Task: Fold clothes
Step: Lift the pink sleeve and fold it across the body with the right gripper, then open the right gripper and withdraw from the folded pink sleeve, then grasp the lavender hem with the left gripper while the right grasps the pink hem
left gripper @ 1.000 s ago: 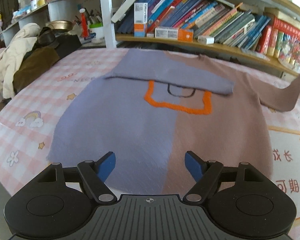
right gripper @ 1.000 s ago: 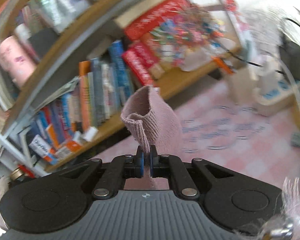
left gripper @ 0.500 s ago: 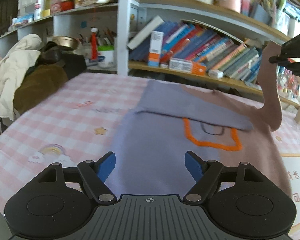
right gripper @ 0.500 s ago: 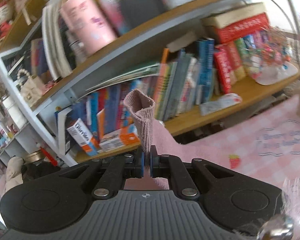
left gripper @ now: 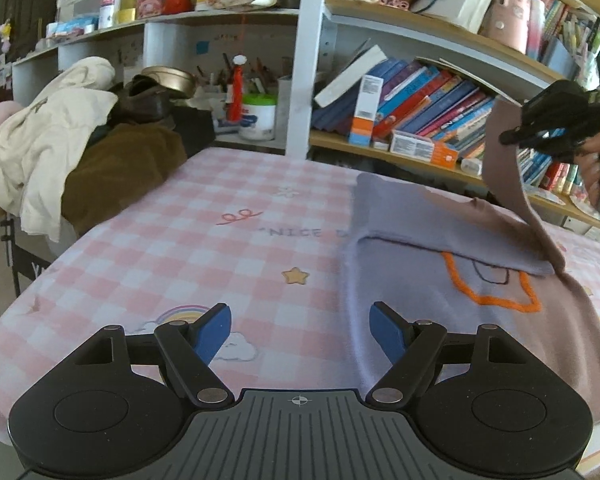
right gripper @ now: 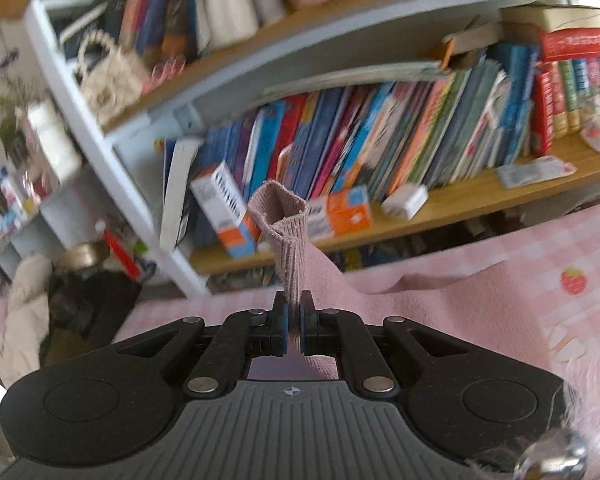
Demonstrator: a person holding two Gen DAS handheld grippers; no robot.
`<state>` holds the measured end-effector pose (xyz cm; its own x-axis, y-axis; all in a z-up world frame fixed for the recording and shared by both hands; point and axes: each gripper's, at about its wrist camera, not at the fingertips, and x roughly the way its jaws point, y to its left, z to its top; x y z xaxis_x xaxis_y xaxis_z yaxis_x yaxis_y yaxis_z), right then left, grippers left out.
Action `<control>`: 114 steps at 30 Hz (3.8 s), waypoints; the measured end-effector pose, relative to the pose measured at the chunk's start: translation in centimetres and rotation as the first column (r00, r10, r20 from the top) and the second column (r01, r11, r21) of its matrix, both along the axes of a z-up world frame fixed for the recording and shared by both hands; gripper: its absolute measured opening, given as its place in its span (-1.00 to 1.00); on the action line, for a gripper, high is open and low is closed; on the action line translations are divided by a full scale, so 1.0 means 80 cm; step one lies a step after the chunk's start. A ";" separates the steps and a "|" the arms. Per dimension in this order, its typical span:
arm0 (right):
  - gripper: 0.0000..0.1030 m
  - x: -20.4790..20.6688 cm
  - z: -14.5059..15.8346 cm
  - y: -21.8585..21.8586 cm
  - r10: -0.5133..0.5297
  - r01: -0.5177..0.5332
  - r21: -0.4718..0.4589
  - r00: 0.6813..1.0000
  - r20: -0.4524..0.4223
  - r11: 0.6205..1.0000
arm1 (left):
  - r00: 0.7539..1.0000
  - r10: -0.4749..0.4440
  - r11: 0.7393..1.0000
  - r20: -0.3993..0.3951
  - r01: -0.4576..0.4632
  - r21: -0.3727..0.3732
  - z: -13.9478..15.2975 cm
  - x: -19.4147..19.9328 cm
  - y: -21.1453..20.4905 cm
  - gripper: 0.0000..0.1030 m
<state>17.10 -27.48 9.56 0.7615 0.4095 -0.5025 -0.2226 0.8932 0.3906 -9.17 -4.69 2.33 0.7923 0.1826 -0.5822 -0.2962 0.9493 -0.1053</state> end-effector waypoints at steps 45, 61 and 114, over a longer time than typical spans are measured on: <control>0.61 -0.196 -0.062 -0.047 -0.103 0.053 -0.388 0.989 -0.110 0.920 | 0.972 -0.232 0.973 -0.019 0.232 -0.005 -0.004 0.021 -0.040 0.53; 0.62 -0.294 -0.077 -0.127 -0.188 0.121 -0.390 0.972 -0.141 0.913 | 0.968 -0.240 0.971 -0.068 0.241 -0.001 0.001 0.007 -0.123 0.57; 0.04 -0.285 -0.111 -0.191 -0.284 0.204 -0.266 0.907 -0.312 0.942 | 0.973 -0.007 0.989 -0.233 -0.028 -0.147 -0.041 0.021 -0.046 0.19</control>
